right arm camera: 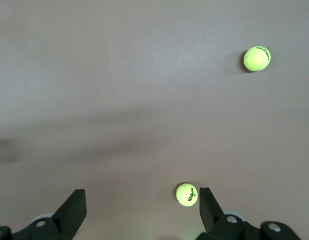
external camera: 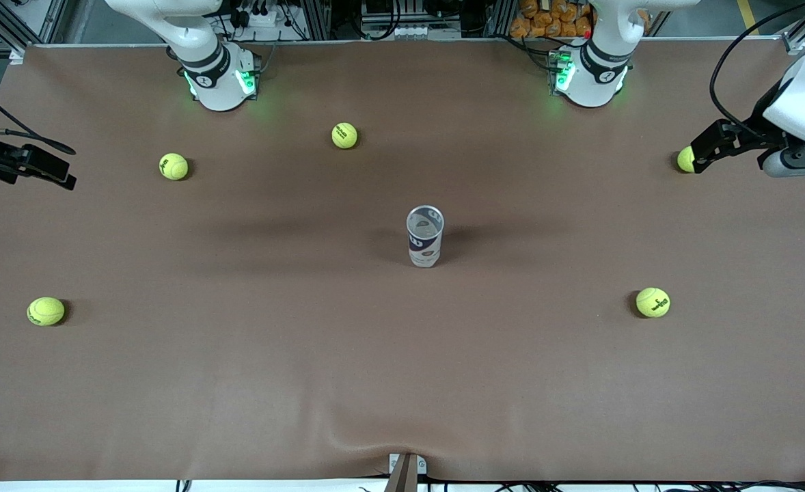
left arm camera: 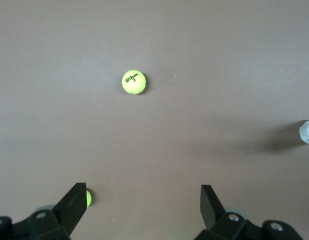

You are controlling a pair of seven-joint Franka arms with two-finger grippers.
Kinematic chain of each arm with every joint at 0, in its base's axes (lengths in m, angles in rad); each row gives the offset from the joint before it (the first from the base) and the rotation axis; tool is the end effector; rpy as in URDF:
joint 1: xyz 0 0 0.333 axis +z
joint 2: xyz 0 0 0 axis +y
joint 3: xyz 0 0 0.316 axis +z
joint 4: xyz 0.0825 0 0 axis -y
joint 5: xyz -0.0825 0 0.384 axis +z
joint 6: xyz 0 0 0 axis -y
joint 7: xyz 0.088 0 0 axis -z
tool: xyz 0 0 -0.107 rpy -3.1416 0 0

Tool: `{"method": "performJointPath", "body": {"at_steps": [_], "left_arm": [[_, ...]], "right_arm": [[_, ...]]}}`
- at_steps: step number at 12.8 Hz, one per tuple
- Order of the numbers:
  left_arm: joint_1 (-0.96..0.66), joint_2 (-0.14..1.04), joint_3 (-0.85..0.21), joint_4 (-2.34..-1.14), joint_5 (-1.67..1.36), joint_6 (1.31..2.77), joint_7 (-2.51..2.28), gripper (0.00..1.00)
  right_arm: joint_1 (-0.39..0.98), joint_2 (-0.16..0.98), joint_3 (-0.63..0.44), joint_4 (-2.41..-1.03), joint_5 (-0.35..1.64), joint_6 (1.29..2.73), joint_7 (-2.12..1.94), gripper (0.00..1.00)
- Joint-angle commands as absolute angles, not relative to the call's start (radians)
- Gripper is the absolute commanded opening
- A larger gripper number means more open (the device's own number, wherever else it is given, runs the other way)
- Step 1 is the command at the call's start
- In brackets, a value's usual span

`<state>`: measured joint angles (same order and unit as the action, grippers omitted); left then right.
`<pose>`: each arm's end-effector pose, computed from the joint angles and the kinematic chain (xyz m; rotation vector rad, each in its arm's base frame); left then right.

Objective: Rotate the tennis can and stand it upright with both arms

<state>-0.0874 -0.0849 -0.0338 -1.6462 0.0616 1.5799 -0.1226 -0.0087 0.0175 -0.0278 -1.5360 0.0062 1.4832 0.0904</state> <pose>0.5254 -0.0582 0.6358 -3.0796 -0.0023 -0.0404 0.5505 -0.0192 0.6237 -3.1296 0.1983 0.1105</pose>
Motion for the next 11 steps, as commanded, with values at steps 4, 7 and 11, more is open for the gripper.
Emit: {"method": "performJointPath", "body": {"at_steps": [4, 7, 11], "left_arm": [[-0.060, -0.083, -0.037, -1.615, 0.064, 1.569, -0.068, 1.00], [-0.055, -0.084, -0.037, -1.614, 0.060, 1.565, -0.069, 1.00], [-0.055, -0.083, -0.037, -1.615, 0.052, 1.549, -0.075, 1.00]], "right_arm": [[-0.008, 0.015, -0.034, -1.514, 0.003, 1.468, 0.100, 1.00], [-0.009, 0.015, -0.034, -1.502, -0.002, 1.468, 0.100, 1.00], [-0.012, 0.015, -0.037, -1.491, 0.000, 1.468, 0.097, 1.00]]}}
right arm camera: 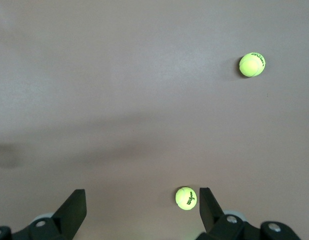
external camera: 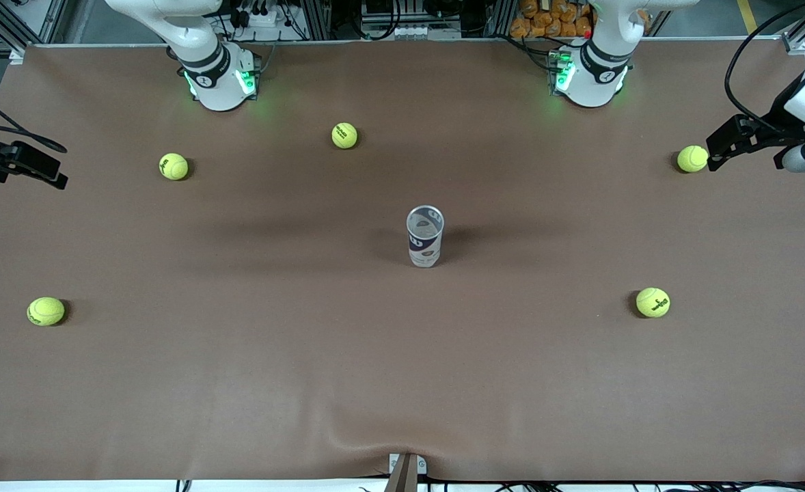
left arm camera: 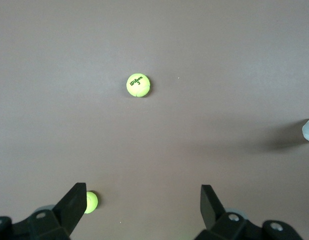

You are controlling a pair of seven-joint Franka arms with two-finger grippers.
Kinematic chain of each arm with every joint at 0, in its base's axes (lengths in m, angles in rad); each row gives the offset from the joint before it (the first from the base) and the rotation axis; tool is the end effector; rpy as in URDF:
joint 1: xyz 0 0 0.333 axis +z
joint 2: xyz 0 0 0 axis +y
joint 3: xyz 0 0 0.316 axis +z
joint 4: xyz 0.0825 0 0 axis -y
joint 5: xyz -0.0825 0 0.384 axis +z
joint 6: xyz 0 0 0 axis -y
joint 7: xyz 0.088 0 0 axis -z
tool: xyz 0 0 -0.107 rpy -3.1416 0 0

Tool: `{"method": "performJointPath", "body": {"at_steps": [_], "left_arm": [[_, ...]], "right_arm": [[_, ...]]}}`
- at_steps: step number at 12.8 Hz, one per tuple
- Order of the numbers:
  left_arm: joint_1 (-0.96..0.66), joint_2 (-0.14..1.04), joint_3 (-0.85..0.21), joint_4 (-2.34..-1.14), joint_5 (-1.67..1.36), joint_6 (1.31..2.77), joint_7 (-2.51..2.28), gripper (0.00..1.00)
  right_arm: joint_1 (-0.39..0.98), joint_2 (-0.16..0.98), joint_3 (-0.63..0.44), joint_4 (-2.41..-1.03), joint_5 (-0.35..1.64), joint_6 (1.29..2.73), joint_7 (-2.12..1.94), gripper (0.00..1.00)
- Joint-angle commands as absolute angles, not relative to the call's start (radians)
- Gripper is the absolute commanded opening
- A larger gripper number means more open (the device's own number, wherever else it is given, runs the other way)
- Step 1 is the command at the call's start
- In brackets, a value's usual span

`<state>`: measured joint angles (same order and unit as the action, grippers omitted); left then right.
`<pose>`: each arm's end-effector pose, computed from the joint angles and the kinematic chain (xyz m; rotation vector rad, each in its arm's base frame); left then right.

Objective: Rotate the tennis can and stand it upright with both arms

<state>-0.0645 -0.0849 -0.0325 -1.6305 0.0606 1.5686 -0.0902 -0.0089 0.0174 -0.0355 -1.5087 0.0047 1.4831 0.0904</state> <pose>0.5257 -0.0454 0.6422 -3.0803 0.0091 -0.0443 0.5507 -0.0237 0.6364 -3.1307 0.2109 0.0676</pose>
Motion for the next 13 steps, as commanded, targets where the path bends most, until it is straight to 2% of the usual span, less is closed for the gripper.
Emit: {"method": "performJointPath", "body": {"at_steps": [1, 13], "left_arm": [[-0.055, -0.083, -0.037, -1.617, 0.052, 1.545, -0.081, 1.00], [-0.034, -0.080, -0.038, -1.615, -0.005, 1.491, -0.104, 1.00]], "right_arm": [[-0.011, 0.015, -0.035, -1.493, 0.003, 1.468, 0.098, 1.00], [-0.009, 0.025, -0.031, -1.497, 0.008, 1.445, 0.100, 1.00]]}}
